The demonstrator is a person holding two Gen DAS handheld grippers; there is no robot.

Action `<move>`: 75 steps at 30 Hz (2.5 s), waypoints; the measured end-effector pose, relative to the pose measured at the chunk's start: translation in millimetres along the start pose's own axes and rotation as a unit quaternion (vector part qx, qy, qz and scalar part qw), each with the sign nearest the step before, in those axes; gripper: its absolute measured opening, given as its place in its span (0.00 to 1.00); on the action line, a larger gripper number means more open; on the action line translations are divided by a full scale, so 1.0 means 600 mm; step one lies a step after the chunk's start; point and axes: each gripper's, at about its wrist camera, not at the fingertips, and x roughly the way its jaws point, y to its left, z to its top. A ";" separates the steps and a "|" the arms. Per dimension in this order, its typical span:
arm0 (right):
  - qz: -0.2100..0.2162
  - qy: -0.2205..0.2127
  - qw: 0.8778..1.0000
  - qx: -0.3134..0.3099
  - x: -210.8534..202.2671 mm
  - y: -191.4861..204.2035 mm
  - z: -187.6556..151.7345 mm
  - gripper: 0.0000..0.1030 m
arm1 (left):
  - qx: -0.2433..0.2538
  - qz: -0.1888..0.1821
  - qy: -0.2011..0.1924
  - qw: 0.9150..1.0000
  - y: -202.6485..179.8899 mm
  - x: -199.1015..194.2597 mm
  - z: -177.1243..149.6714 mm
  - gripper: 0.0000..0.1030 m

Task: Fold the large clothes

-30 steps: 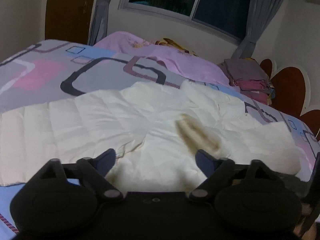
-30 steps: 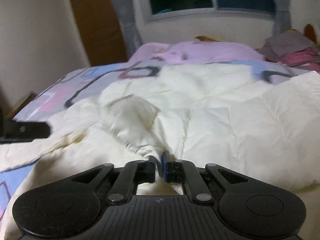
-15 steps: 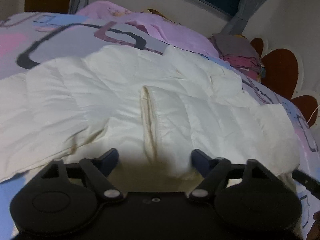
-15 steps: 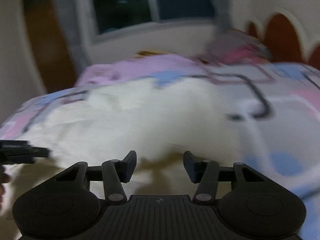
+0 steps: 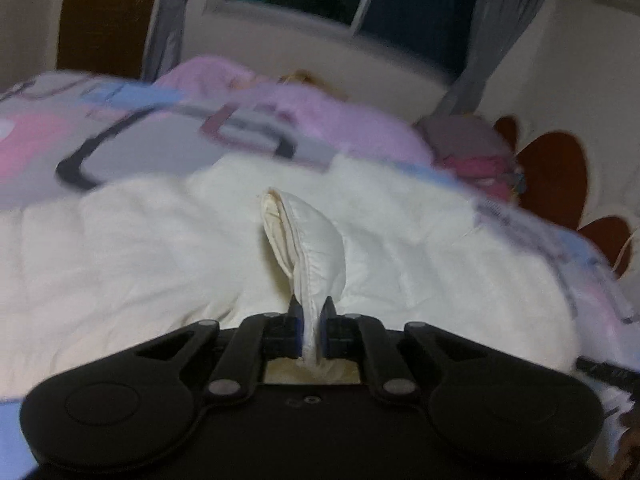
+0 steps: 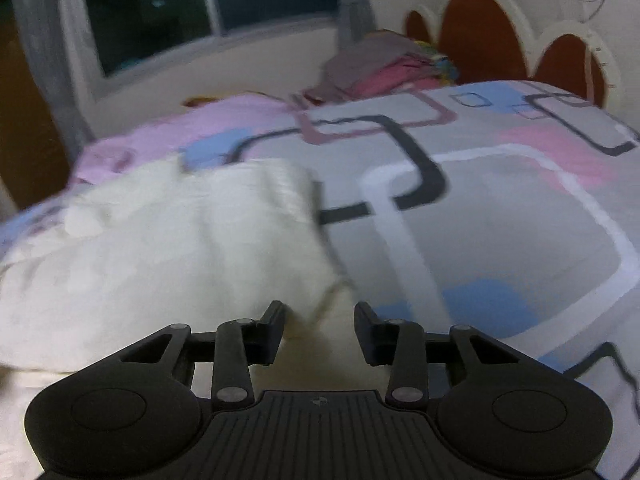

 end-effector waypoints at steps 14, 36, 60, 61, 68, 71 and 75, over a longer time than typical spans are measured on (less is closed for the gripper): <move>0.088 -0.049 0.993 -0.064 0.039 0.058 0.127 0.15 | 0.083 0.040 -0.033 0.995 -0.052 0.000 0.049 0.47; 0.089 -0.012 0.992 -0.088 0.032 0.060 0.099 0.20 | 0.099 0.064 -0.036 0.992 -0.081 0.000 0.001 0.67; 0.053 -0.001 0.996 -0.066 -0.082 0.023 0.002 0.54 | -0.078 0.187 -0.046 0.978 0.164 -0.174 -0.116 0.64; 0.049 0.001 0.997 -0.061 -0.086 0.021 -0.002 0.54 | -0.115 0.197 -0.052 0.972 0.197 -0.192 -0.125 0.64; 0.034 0.001 0.998 -0.046 -0.094 0.037 -0.007 0.54 | -0.285 0.221 -0.093 0.928 0.358 -0.264 -0.165 0.63; 0.024 0.002 0.999 -0.043 -0.093 0.049 -0.008 0.54 | -0.326 0.208 -0.122 0.914 0.409 -0.276 -0.165 0.57; -0.008 0.000 0.999 -0.034 -0.096 0.060 -0.005 0.54 | -0.351 0.198 -0.140 0.905 0.464 -0.277 -0.147 0.53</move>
